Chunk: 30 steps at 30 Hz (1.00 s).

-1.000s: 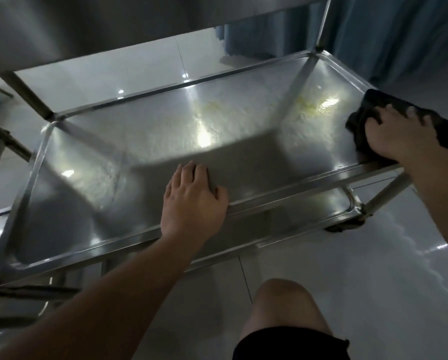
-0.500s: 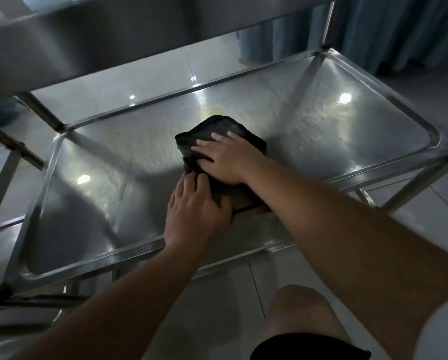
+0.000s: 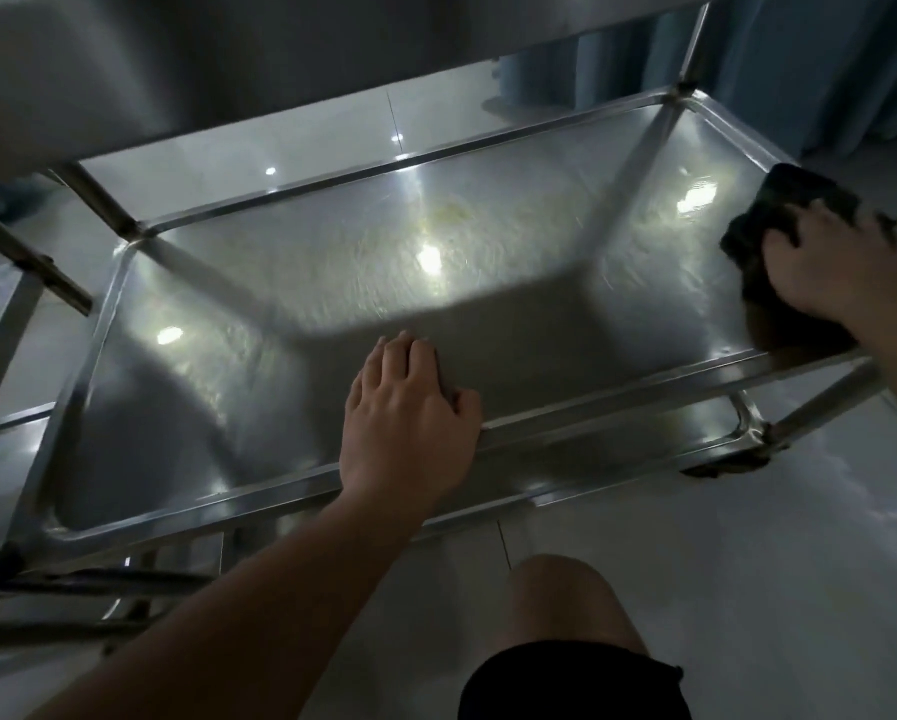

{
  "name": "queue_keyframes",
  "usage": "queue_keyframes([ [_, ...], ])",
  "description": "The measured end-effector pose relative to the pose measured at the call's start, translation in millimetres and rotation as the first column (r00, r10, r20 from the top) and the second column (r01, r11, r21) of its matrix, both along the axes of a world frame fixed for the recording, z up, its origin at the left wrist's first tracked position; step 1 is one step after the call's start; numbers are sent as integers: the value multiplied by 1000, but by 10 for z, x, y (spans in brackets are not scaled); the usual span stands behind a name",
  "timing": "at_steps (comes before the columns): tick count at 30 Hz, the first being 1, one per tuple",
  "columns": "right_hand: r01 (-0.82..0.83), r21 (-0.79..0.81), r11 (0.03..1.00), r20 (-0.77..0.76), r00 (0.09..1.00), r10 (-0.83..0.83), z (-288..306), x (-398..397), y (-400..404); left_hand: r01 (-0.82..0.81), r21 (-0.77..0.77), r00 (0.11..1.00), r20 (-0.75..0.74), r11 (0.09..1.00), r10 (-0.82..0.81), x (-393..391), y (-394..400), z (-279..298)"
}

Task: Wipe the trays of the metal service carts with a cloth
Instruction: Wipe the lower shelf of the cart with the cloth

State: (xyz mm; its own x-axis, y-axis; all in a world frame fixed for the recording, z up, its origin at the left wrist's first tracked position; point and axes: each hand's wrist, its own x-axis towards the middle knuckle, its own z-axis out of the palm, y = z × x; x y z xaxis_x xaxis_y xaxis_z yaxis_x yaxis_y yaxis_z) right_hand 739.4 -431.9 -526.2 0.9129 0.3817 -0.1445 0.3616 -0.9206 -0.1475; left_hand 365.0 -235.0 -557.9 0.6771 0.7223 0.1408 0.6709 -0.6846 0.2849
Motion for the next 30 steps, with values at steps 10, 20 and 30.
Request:
queue_keyframes([
  [10, -507, 81, 858, 129, 859, 495, -10, -2106, 178, 1, -25, 1000, -8, 1000, -1, 31, -22, 45],
  [20, -273, 19, 962, 58, 961, 272, 131, -543, -53, 17, -3, 999, -27, 1000, -17, 29, -17, 50],
  [30, -45, 113, 993, 103, 994, 33, -20, -1353, -96, 8, -26, 999, -51, 1000, -9, 54, -53, 77],
])
